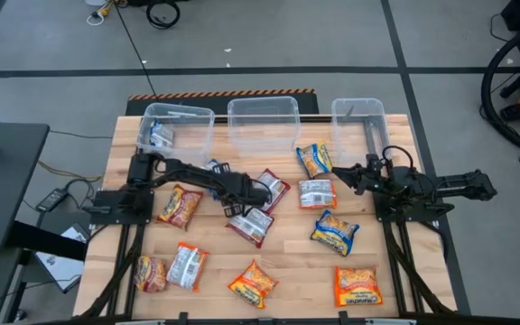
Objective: Sort Maruchan noodles
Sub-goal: Put the left blue noodle pack into the left transparent bin, then put the top right blue noodle pack into the left transparent bin
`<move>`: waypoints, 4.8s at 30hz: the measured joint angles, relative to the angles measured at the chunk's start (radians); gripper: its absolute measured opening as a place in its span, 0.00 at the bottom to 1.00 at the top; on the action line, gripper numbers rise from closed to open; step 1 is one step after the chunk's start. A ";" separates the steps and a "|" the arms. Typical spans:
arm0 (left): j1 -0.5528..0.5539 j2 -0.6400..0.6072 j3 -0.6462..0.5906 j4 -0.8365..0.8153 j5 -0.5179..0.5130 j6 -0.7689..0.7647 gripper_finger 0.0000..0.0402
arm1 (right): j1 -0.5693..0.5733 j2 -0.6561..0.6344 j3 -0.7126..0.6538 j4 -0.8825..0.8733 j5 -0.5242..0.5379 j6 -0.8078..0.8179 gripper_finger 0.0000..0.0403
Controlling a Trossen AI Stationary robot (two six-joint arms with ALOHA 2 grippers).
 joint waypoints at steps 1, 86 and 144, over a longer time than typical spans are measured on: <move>-0.003 0.004 0.000 -0.007 0.004 -0.008 0.46 | 0.000 0.000 0.000 0.000 0.008 0.010 0.23; 0.947 -0.781 -0.444 0.273 0.095 0.125 0.03 | -0.001 0.016 0.000 -0.030 0.034 -0.012 0.23; 0.807 -0.781 -0.212 0.010 0.221 -0.059 0.08 | -0.001 0.017 0.000 -0.029 0.022 0.016 0.23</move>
